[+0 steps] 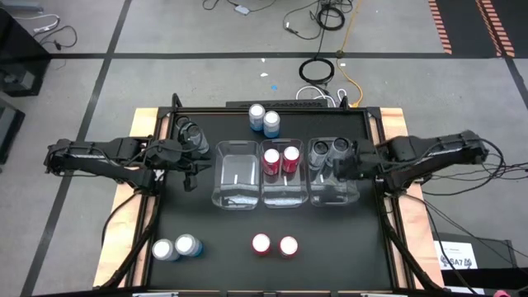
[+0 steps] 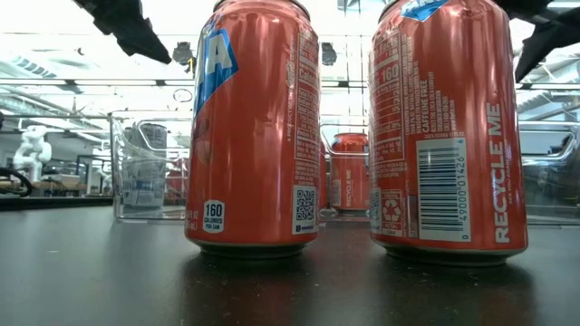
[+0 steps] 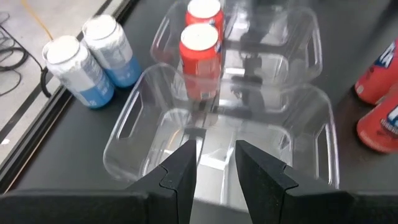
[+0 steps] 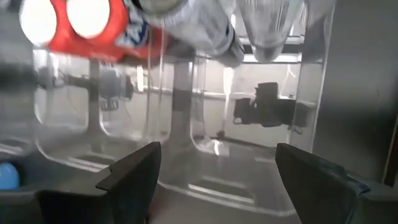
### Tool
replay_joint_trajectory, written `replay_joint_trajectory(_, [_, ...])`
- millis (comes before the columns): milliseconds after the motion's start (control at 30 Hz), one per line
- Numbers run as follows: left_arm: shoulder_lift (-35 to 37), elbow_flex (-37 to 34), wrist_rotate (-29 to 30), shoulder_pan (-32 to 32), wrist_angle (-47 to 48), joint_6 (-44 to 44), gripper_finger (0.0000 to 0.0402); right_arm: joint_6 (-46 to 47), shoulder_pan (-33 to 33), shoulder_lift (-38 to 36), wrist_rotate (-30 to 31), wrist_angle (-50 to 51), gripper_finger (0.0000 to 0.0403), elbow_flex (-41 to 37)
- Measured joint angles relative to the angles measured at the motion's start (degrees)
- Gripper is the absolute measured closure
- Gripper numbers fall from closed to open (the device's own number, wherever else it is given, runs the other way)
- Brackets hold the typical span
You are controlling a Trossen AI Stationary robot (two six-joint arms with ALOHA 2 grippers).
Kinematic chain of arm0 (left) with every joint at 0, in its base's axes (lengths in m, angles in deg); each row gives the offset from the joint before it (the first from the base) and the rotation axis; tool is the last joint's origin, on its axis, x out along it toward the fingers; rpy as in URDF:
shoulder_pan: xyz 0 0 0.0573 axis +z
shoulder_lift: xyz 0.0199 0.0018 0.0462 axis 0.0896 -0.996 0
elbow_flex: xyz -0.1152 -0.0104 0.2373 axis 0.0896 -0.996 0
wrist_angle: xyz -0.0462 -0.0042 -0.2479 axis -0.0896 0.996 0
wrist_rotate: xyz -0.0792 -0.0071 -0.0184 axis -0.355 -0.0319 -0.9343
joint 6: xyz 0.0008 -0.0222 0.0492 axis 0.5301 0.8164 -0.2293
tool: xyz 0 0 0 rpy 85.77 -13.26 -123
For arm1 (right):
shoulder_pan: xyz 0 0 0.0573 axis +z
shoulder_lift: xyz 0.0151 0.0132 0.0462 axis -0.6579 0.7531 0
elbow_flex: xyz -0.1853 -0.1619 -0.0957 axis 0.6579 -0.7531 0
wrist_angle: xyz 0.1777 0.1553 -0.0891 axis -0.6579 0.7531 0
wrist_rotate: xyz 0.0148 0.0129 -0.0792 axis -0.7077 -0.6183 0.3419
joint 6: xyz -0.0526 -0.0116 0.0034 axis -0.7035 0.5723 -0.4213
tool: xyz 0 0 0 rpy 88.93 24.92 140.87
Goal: Sort soda cans
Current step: Put the blue-white soda can into the left transparent bin
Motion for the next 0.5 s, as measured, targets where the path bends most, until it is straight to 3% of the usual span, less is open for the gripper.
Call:
replay_joint_trajectory(233, [0.0,0.0,0.0,0.0,-3.7,0.2,0.0278,7.3,11.9,3.2,0.0,0.5,0.0092,0.0])
replay_joint_trajectory(367, [0.0,0.0,-1.7,0.0,-4.1,8.5,0.0278,10.6,18.5,5.9,0.1,0.6,0.0092,0.0])
replay_joint_trajectory(500, [0.0,0.0,-1.5,0.0,-7.2,9.2,0.0278,15.2,23.1,9.8,0.9,0.6,0.0092,0.0])
